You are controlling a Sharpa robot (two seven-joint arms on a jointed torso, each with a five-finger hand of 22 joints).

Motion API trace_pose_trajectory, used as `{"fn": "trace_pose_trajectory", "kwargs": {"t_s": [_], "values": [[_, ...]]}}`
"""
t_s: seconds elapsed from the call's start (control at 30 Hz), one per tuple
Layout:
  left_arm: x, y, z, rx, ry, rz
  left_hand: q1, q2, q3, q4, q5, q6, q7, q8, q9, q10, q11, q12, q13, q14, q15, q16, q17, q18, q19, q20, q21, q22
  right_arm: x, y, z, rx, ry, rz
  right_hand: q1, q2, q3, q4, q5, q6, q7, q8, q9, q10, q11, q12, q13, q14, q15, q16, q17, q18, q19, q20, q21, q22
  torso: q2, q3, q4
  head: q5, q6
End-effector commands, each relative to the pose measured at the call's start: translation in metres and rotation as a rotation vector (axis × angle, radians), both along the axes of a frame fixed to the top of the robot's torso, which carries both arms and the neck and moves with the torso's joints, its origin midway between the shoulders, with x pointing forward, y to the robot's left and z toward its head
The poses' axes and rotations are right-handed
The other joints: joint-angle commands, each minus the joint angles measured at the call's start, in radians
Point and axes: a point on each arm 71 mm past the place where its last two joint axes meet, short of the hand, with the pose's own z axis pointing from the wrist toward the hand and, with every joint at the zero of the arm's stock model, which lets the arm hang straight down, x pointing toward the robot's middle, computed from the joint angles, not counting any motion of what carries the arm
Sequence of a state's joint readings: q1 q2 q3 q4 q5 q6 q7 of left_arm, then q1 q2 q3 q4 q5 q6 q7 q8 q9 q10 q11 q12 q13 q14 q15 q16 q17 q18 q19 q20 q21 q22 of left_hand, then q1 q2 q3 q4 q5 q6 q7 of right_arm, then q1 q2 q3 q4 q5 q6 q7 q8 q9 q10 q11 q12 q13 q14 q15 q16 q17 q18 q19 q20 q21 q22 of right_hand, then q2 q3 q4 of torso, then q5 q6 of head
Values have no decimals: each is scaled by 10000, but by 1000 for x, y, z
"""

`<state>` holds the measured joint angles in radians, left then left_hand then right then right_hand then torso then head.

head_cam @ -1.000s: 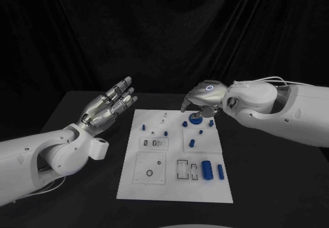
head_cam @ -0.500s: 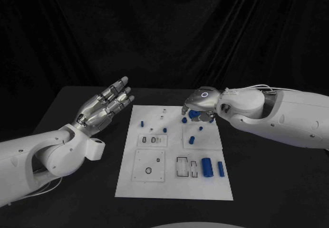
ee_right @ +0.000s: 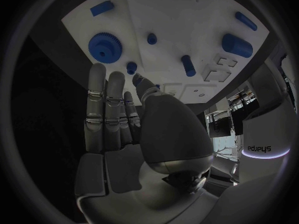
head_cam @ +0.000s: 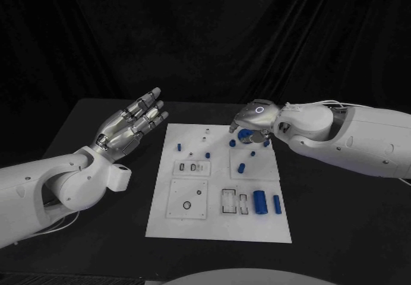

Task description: Assemble the parts on the task board

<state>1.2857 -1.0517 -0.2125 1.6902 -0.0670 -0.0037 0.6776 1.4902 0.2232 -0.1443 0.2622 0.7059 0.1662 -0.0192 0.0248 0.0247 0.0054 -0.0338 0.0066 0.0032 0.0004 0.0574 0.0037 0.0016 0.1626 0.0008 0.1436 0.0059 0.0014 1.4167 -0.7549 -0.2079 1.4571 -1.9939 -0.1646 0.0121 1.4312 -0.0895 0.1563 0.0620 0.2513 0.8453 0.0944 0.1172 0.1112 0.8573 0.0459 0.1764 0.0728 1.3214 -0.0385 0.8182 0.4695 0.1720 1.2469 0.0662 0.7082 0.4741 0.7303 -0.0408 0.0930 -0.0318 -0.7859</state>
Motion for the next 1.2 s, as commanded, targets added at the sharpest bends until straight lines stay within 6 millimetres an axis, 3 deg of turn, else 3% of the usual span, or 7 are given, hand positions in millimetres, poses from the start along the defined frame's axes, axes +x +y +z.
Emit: {"fn": "trace_pose_trajectory", "kwargs": {"t_s": [0.03, 0.13, 0.4, 0.53, 0.83, 1.0, 1.2], "values": [[0, -1, 4, -259, -292, -182, -60, 11, 30, 32, -11, -12, 62, 50, 12, -9, 25, -8, -2, -4, 10, -37, -16, -15, -8, 59, -59, -14, 0, 1, 3, 344, -464, 299, 66, 74, 86, 7, 52, 16, -63, -81, -40, 87, -22, -64, -18, 75, -29, 42, 19, 84, -88, -2, 56, 54, 94, -15, 29, -50, 29], [1, -1, 3, -242, -286, -178, 8, 1, 72, -9, 37, 5, 80, 54, 14, -5, 78, -2, 1, -4, -11, -37, -16, -3, -8, 59, -59, -14, 3, 1, 1, 359, -502, 285, 46, 94, 121, 15, 24, 11, -163, -119, -89, 115, -74, -135, -30, 65, -58, 55, 39, 89, -136, -14, 106, 135, 160, -15, 40, -107, 80], [3, 1, 3, -223, -284, -159, 48, -4, 100, -34, 68, 14, 82, 55, 15, 3, 115, 8, 6, -4, -29, -37, -16, 8, -8, 57, -59, -14, 9, 2, -9, 371, -448, 398, -17, 131, 221, 57, -35, 291, -210, -62, -137, 379, -137, -211, -24, 182, -114, 260, 264, 93, -191, -56, 286, 374, 235, -44, 51, -43, 205], [3, 1, 3, -229, -268, -188, 163, -29, 183, -136, 158, 12, 102, 54, 14, 9, 198, 16, 9, -4, -56, -37, -16, 30, -8, 41, -59, -14, 11, 3, -15, 359, -378, 448, -112, 86, 282, 128, -106, 429, -230, -70, -184, 602, -156, -282, -29, 468, -153, 863, 1028, 40, -62, -92, 733, 909, 242, -49, 51, -6, 146], [2, 0, 3, -244, -225, -271, 189, -37, 203, -164, 173, 14, 105, 53, 14, 15, 220, 23, 13, -4, -64, -37, -16, 34, -8, 33, -59, -14, 13, 3, -22, 210, -173, 406, -228, -18, 251, 196, -227, 368, -237, -157, -248, 663, -145, -388, -37, 543, -160, 1093, 1338, -9, -8, -104, 1049, 1318, 219, -51, 58, 5, 33], [3, 0, 2, -245, -205, -307, 199, -38, 213, -174, 175, 11, 100, 53, 14, 15, 239, 24, 13, -4, -61, -37, -16, 35, -8, 35, -59, -14, 13, 4, -24, 142, -98, 403, -160, 15, 344, 176, -116, 452, -279, -148, -258, 793, -179, -422, -27, 551, -180, 1218, 1512, -45, 3, -116, 1279, 1633, 225, -41, 93, -64, 2], [3, -2, 2, -242, -173, -366, 206, -35, 223, -180, 174, 9, 100, 52, 14, 20, 257, 30, 16, -4, -58, -37, -16, 35, -8, 38, -59, -14, 14, 5, -26, 124, -74, 437, -134, 6, 496, 192, -43, 710, -306, -69, -222, 1041, -216, -474, -24, 549, -204, 1336, 1675, -82, -24, -135, 1542, 2006, 205, -63, 70, -75, -48]]}}
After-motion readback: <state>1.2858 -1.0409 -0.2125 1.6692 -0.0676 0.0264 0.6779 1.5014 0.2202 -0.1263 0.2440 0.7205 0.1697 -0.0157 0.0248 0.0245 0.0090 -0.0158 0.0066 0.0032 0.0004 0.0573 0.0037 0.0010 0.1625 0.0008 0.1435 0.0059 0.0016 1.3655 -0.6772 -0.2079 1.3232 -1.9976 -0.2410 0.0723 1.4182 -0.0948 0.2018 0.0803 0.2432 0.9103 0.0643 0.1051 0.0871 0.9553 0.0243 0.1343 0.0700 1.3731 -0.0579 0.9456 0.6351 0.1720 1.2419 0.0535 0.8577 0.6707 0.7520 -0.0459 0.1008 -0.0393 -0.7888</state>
